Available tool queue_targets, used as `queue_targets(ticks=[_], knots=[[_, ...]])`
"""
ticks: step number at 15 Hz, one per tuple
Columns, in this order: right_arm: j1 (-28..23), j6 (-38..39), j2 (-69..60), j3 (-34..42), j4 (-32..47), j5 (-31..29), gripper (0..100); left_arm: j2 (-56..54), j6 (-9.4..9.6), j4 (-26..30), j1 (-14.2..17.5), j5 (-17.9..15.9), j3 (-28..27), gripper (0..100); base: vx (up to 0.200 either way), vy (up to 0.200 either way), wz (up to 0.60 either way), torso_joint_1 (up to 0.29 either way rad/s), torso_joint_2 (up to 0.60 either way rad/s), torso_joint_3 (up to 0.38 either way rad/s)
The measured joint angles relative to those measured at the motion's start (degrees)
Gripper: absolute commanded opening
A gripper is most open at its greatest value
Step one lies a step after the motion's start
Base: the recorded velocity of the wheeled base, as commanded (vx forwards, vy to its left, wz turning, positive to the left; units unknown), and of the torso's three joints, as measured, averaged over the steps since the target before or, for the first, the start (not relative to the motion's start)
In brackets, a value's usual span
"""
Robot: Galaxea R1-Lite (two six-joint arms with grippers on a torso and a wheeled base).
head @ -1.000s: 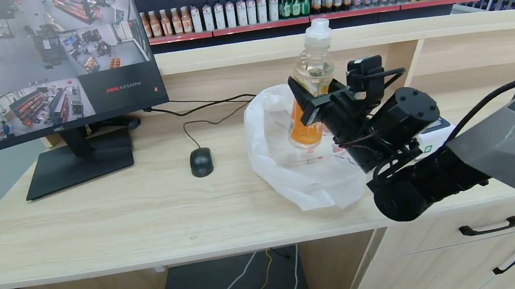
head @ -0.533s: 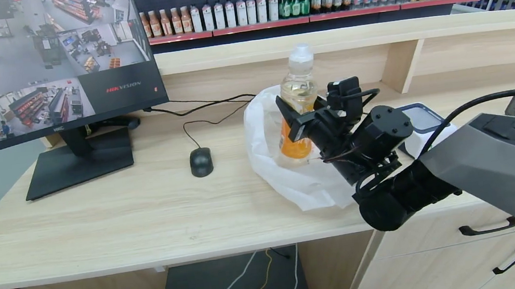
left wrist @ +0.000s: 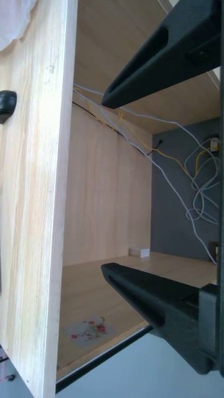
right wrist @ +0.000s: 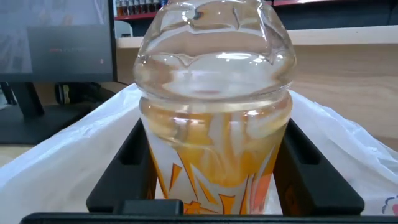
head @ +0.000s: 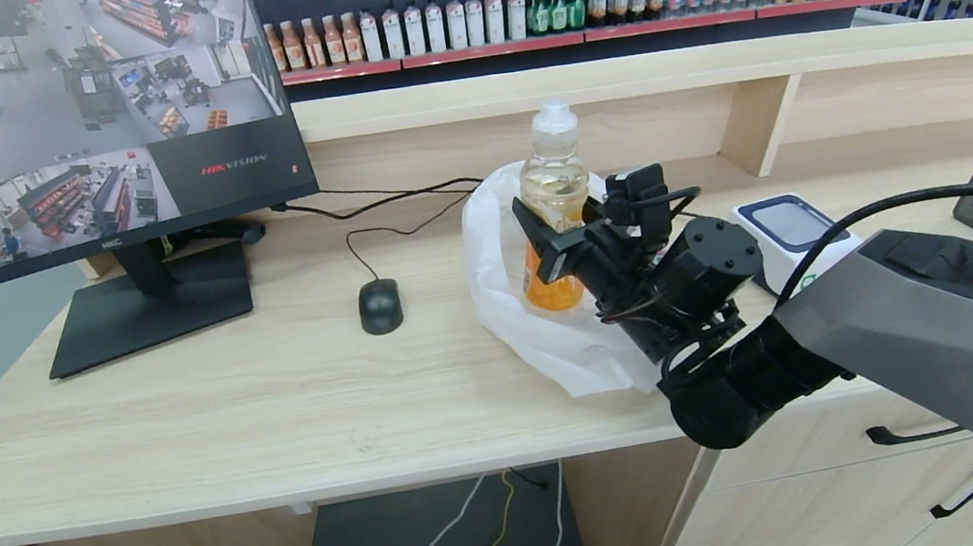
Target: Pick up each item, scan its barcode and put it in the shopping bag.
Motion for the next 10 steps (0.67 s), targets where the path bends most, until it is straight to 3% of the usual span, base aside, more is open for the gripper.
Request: queue_targets(ticks=[10], knots=[[0.09, 0.33, 1.16, 0.11, 0.3, -0.88, 0, 0.0, 0.0, 0.0, 0.0, 0.0, 0.0, 100, 0.0, 0.0, 0.0, 0.0, 0.0, 0.0]])
